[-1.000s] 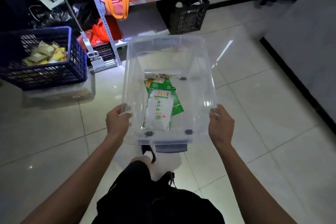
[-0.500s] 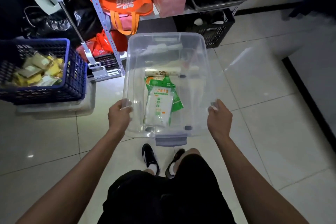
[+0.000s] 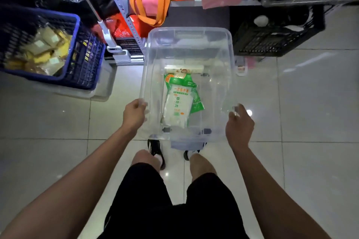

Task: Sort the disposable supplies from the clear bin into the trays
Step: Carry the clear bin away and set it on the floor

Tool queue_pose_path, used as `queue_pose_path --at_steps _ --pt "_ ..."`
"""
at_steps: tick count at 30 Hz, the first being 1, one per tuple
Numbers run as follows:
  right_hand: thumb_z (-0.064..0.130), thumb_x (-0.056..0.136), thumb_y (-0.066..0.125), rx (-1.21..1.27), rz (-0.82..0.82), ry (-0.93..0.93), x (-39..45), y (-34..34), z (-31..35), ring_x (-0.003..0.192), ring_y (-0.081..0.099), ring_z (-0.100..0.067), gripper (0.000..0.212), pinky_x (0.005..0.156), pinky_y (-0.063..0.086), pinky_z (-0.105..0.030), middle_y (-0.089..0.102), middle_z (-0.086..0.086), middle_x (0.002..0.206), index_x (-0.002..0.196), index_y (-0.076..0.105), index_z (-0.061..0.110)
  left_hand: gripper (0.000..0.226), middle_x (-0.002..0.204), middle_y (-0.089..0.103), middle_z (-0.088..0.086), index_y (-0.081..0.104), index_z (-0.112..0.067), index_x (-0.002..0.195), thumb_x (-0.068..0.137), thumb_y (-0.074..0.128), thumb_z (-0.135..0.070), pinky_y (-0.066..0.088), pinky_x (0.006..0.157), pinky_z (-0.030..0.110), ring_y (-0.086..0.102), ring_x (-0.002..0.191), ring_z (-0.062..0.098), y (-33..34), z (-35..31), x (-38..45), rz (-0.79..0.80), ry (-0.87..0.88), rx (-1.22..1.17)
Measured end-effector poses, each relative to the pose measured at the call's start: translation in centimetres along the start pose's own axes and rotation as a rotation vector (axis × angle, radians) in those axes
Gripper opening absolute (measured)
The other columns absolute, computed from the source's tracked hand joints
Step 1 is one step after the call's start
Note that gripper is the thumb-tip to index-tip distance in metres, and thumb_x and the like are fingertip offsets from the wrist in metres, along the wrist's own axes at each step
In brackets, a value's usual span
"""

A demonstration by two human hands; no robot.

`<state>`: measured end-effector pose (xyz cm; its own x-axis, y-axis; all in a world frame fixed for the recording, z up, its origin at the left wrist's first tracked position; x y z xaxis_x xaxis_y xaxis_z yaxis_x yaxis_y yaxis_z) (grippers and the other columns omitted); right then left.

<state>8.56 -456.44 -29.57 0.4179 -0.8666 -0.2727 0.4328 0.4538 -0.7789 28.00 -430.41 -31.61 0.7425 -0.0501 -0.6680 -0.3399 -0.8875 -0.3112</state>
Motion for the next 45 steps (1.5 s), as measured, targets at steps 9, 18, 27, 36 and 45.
queue_pose_path --at_steps 9,18,27,36,45 --pt "0.008 0.095 0.054 -0.072 0.076 0.035 10.3 14.1 -5.6 0.105 0.069 -0.028 0.023 0.09 0.049 -0.029 0.071 -0.006 0.121 0.117 0.062 0.011 0.028 0.121 0.068 0.006 0.065 -0.01 0.12 0.103 0.054 -0.029 0.056 0.082 0.046 0.069 0.099 0.025 6.1 7.2 15.5 -0.056 -0.181 -0.03" --pt "0.007 0.095 0.054 -0.084 0.064 0.017 15.1 28.3 -14.7 0.096 0.071 -0.022 0.021 0.082 0.046 -0.019 0.072 -0.004 0.117 0.114 0.063 0.01 0.021 0.115 0.069 0.0 0.066 -0.017 0.108 0.101 0.056 -0.033 0.059 0.086 0.044 0.068 0.105 0.026 11.1 17.3 27.3 -0.052 -0.151 -0.023" --pt "0.011 0.098 0.054 -0.044 0.057 0.071 15.7 34.6 -19.1 0.1 0.07 -0.019 0.022 0.088 0.046 -0.02 0.072 -0.004 0.115 0.118 0.063 0.012 0.022 0.101 0.076 -0.01 0.079 -0.036 0.087 0.099 0.061 -0.03 0.051 0.101 0.056 0.067 0.114 0.03 11.7 23.4 32.0 0.037 -0.103 0.002" --pt "0.008 0.097 0.051 -0.037 0.197 0.291 14.4 36.1 -21.8 0.1 0.066 -0.021 0.027 0.083 0.044 -0.022 0.069 -0.008 0.112 0.123 0.059 0.008 0.036 0.093 0.076 -0.008 0.077 -0.041 0.077 0.095 0.062 -0.014 0.055 0.095 0.053 0.07 0.102 0.026 12.0 27.1 32.5 0.059 -0.253 0.203" --pt "0.011 0.094 0.053 -0.148 0.422 0.42 16.2 36.3 -22.3 0.106 0.063 -0.03 0.032 0.084 0.046 -0.03 0.066 -0.013 0.117 0.124 0.057 0.001 0.024 0.097 0.071 -0.011 0.065 -0.042 0.086 0.096 0.06 -0.02 0.052 0.087 0.042 0.065 0.097 0.02 12.6 27.9 32.8 0.107 -0.262 0.295"
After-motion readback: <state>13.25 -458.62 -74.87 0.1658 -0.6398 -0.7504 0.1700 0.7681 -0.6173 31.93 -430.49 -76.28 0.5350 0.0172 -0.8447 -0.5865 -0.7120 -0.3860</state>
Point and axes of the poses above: each hand's wrist, its own x-axis towards the middle knuckle, its own y-axis out of the palm, z = x × y, the point moved 2 cm from there along x, towards the middle knuckle
